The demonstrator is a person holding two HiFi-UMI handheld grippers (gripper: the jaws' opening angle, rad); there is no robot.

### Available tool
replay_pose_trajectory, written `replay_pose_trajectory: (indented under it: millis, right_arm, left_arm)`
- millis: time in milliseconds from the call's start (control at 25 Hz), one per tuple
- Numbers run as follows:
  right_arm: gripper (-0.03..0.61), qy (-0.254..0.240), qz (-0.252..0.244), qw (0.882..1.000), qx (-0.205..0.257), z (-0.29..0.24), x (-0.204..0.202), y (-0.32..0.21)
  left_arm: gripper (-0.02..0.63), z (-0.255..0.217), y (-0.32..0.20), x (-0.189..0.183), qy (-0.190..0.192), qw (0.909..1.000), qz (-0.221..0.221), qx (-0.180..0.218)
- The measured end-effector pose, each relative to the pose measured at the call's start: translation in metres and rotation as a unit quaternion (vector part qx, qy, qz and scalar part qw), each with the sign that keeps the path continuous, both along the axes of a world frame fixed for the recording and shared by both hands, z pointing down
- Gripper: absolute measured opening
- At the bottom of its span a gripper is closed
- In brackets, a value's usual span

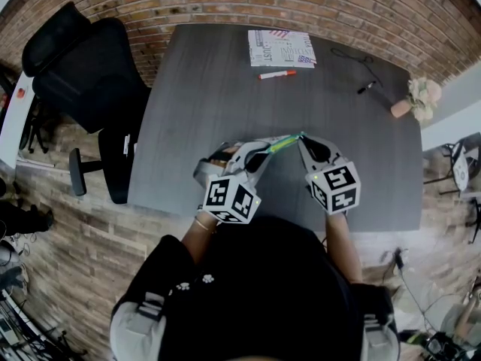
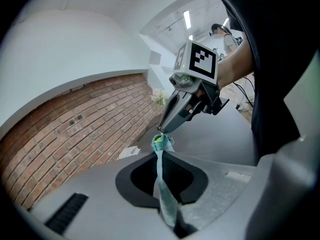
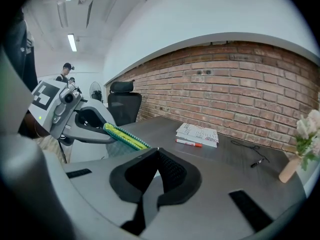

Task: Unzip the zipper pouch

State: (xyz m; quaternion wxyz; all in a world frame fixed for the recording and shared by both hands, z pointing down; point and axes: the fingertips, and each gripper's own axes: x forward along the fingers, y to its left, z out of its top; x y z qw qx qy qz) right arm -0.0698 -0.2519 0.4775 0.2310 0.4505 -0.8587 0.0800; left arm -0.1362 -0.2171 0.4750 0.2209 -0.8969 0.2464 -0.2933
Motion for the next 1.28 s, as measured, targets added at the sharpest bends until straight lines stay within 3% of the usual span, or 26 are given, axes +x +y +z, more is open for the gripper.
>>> replay_pose_trajectory:
  millis: [480, 720, 1280]
  right_arm:
    - [0.002, 0.018, 0.016, 1.000, -0.005, 0.010, 0.013, -0.004]
    - [0.002, 0.019, 0.042, 0.999, -0.010, 0.015, 0.035, -0.008]
    - [0.002, 0.024, 0.062, 0.998, -0.012, 0.019, 0.051, -0.008]
  left_arm:
    - [0.006, 0.003, 0.001, 0.002, 0.004, 0.9999, 0.005, -0.013]
    - [0.006, 0.000, -0.004, -0.005, 0.032, 0.9990, -0.008, -0.029]
    - [0.006, 0.000, -0.004, -0.010, 0.035, 0.9988, -0.012, -0.032]
